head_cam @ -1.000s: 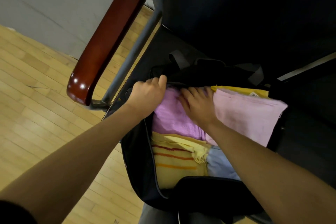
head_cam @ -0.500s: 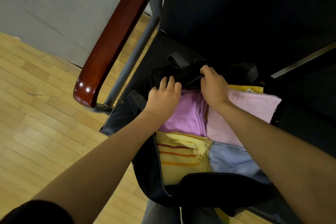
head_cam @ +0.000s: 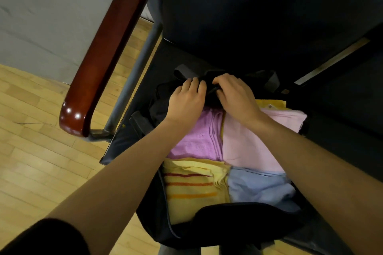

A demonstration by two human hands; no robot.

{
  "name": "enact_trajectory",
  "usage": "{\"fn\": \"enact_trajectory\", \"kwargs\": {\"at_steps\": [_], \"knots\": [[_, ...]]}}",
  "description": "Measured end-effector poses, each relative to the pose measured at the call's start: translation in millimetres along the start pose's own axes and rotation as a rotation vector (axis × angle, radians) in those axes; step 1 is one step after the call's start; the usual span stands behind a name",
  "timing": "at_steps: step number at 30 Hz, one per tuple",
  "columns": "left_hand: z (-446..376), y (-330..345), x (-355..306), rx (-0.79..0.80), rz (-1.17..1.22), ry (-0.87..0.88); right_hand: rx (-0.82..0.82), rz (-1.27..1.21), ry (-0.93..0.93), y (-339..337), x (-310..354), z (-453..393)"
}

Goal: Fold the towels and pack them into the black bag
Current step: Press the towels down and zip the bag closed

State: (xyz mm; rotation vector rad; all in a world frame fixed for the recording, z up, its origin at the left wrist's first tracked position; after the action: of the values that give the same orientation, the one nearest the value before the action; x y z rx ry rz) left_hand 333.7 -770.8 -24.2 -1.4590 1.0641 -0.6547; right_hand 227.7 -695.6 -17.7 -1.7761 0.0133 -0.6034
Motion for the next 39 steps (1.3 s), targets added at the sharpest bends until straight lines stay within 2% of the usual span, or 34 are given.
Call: {"fn": "enact_trajectory", "kwargs": {"at_steps": [2, 5, 7, 11, 15, 18, 21, 24, 28, 30, 32, 34, 39], "knots": [[-13.2, -0.4, -10.8, -0.014, -0.001, 0.048, 0.046, 0.101, -0.047, 4.0, -12.9, 0.1], [-19.8, -4.8, -23.0, 0.005, -0.047, 0.097, 0.254, 0.228, 0.116, 12.7, -45.0, 4.3], [-17.8, -2.6, -27.3, 0.005, -0.071, 0.110, 0.309, 0.266, 0.203, 15.4, -63.1, 11.1], [-21.2, 8.4, -37.9, 0.016, -0.111, 0.123, 0.172, 0.074, 0.419, 9.1, -84.8, 10.5], [-36.8, 22.6, -59.8, 0.034, -0.118, 0.134, 0.027, -0.098, 0.431, -7.2, -89.4, 13.0], [-56.2, 16.4, -77.3, -0.002, -0.142, 0.130, -0.059, -0.130, 0.299, -28.1, -91.2, 8.2], [-73.1, 4.3, -81.7, -0.094, -0.101, 0.071, -0.163, -0.037, 0.052, -47.9, -86.9, 1.1], [-77.6, 0.7, -85.0, -0.113, -0.032, 0.048, -0.136, 0.024, -0.038, -49.2, -90.3, 7.0], [-60.3, -1.7, -94.1, -0.120, 0.086, 0.050, 0.054, 0.138, 0.185, -39.7, -117.7, 25.8], [-49.4, -2.0, -95.9, -0.126, 0.136, 0.070, 0.091, 0.093, 0.348, -40.0, -133.8, 38.0], [-43.2, -2.0, -97.0, -0.114, 0.187, 0.084, 0.044, -0.036, 0.515, -46.4, -143.5, 47.7], [-42.5, -3.0, -97.7, -0.087, 0.219, 0.073, 0.004, -0.110, 0.591, -55.0, -144.9, 53.4], [-46.3, -15.0, -103.3, 0.023, 0.207, 0.003, -0.161, -0.144, 0.528, -92.2, -137.7, 57.2]]}}
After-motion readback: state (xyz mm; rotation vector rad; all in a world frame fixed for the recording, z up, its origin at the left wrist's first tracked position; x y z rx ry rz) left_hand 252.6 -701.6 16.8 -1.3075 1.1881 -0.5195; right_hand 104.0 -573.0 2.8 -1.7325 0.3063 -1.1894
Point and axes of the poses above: each hand's wrist, its own z-axis away from the middle knuckle, its own y-axis out of the palm, x = y × z, the point moved 4 cm from there along -z, towards the middle knuckle, and after that the axes turned 10 degrees about -x, right-handed, at the moved point
